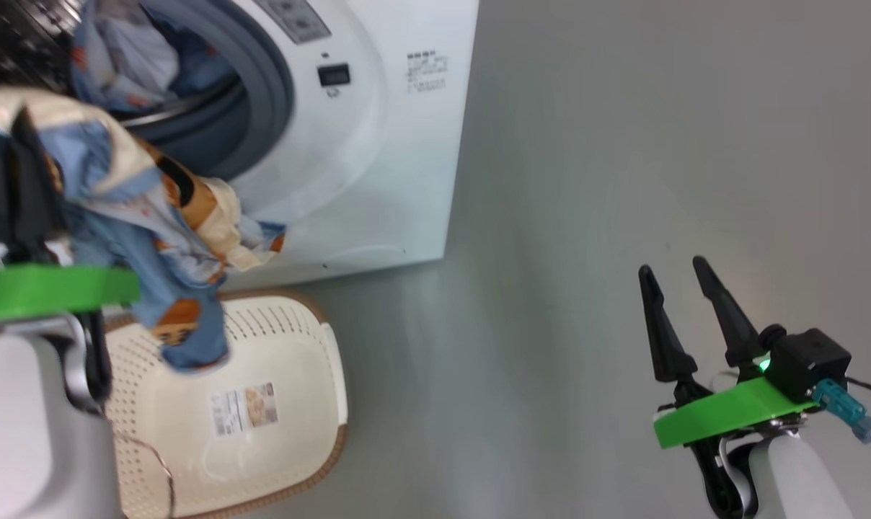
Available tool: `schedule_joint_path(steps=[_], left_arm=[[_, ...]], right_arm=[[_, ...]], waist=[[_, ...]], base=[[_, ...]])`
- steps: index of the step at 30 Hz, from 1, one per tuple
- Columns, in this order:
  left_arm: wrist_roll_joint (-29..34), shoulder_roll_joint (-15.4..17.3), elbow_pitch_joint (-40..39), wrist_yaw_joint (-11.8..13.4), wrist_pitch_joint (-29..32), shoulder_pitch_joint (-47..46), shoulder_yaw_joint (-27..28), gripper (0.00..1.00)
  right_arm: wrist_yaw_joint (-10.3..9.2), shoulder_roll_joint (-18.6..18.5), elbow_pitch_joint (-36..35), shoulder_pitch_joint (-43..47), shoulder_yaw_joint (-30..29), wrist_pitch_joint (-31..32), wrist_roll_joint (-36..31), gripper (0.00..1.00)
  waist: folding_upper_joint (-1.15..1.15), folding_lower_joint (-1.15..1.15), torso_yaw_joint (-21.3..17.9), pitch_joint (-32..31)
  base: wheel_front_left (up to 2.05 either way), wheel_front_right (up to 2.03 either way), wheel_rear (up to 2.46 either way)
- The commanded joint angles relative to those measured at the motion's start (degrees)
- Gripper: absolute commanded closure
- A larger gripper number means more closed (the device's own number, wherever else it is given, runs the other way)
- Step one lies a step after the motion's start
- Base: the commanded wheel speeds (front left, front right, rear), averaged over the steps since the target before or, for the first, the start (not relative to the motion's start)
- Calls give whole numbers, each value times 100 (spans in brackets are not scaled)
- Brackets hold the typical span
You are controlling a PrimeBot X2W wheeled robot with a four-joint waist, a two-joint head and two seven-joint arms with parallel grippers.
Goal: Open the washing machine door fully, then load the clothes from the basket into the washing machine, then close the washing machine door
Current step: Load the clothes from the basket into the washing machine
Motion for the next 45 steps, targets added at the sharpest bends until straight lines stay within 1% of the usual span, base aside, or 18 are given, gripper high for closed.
schedule_joint_path(steps=[1,4,8,14,20,24,31,36,40,43,45], left_arm=[[86,242,-18,64,-29,-293,203,100],[72,327,356,41,-29,-828,288,100],[24,397,847,41,-29,-1353,381,100],[65,605,1526,23,-29,-2140,409,100],[72,787,2438,-100,-28,-2866,261,100],[-36,885,3075,-225,106,-3387,145,100],[-102,1063,3796,-326,345,-4169,-112,100],[-132,1131,4054,-347,318,-4528,-215,100],[-42,1240,4082,-353,115,-4825,-349,100],[73,1344,3862,-355,-4,-4988,-463,100],[104,1361,3477,-358,-23,-5051,-499,100]], right_arm=[[9,6,-165,-130,121,-27,24,0],[9,6,-213,-236,102,-27,21,0],[9,6,-278,-334,92,-27,12,0],[9,6,-368,-489,78,-27,-26,0],[9,6,-378,-509,67,-27,-55,0],[9,6,-377,-507,66,-27,-65,0],[9,6,-383,-532,135,-27,-30,0],[9,6,-385,-537,190,-27,3,0],[9,6,-382,-558,263,-27,57,0],[9,6,-385,-577,312,-27,98,0],[9,6,-378,-592,338,-27,119,0]], waist=[[0,0,-126,377],[0,0,-161,730],[0,0,-180,1071],[0,0,-203,1520],[0,0,-160,1815],[0,0,-143,1985],[0,0,-184,2261],[0,0,-253,2390],[0,0,-357,2515],[0,0,-438,2603],[0,0,-478,2665]], base=[[0,0,0],[0,0,0],[0,0,0],[0,0,0],[0,0,0],[0,0,0],[0,0,0],[0,0,0],[0,0,0],[0,0,0],[0,0,0]])
